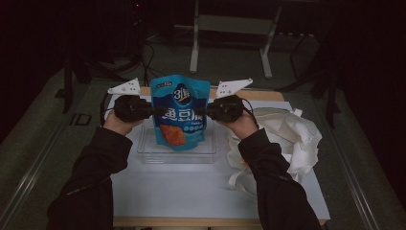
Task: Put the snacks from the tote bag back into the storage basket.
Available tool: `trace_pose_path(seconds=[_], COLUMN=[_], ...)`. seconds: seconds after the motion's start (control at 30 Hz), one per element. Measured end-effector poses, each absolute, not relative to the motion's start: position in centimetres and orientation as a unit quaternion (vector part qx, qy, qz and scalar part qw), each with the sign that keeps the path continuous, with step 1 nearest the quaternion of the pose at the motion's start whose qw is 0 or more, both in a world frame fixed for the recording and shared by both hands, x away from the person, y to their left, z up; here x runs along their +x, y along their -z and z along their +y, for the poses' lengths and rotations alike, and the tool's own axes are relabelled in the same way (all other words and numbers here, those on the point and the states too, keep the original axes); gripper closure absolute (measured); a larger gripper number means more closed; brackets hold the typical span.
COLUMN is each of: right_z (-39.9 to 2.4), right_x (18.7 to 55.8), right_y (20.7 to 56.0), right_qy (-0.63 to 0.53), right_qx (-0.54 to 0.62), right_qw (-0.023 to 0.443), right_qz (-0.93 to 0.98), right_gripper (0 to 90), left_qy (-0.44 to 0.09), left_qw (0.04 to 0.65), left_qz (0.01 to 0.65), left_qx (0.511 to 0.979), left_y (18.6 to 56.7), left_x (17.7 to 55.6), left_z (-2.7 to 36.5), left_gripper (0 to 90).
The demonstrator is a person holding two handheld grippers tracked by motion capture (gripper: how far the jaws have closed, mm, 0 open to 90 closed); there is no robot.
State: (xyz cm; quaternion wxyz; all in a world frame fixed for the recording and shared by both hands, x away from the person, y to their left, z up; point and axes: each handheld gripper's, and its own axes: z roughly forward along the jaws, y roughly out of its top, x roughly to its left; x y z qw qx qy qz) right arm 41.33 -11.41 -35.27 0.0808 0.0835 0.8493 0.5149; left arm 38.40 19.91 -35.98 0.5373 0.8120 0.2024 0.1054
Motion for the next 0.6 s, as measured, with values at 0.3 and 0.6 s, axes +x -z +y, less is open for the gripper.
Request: trace_pose_path(seconds=[0.3,0.6], right_z=[-11.3,-11.0], right_x=[41.3,41.1], right_y=[36.2,37.8], right_qy=[-0.509,-0.504], right_qx=[0.084,0.090], right_qw=[0.071,0.059], right_qz=[0.854,0.857], right_gripper=[88.9,88.8], left_qy=[-0.093,-0.080], left_qw=[0.539,0.532], left_qz=[0.208,0.211], left_qx=[0.811,0.816], left_y=[37.2,38.7], left_x=[38.3,38.2], left_z=[20.1,20.5], left_gripper=[90.0,90.0])
